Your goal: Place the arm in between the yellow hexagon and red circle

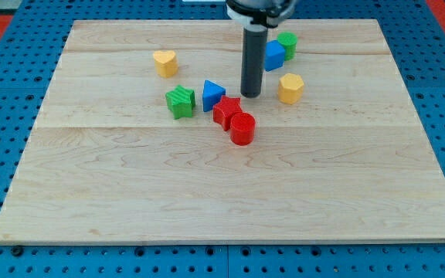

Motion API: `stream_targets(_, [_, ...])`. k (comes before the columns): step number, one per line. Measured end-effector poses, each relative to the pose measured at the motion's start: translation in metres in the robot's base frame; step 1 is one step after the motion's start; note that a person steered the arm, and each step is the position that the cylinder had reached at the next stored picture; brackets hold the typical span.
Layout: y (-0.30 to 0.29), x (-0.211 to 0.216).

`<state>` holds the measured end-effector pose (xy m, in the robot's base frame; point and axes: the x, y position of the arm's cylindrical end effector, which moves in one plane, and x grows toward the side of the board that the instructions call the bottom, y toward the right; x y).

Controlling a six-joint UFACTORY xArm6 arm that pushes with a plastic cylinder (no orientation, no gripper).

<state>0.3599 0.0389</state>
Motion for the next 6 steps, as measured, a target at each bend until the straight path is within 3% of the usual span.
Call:
stream_targets(1, [0.042,-0.003])
stream_targets(2, [0.091,0.024])
stream_targets(6, [0.100,0.023])
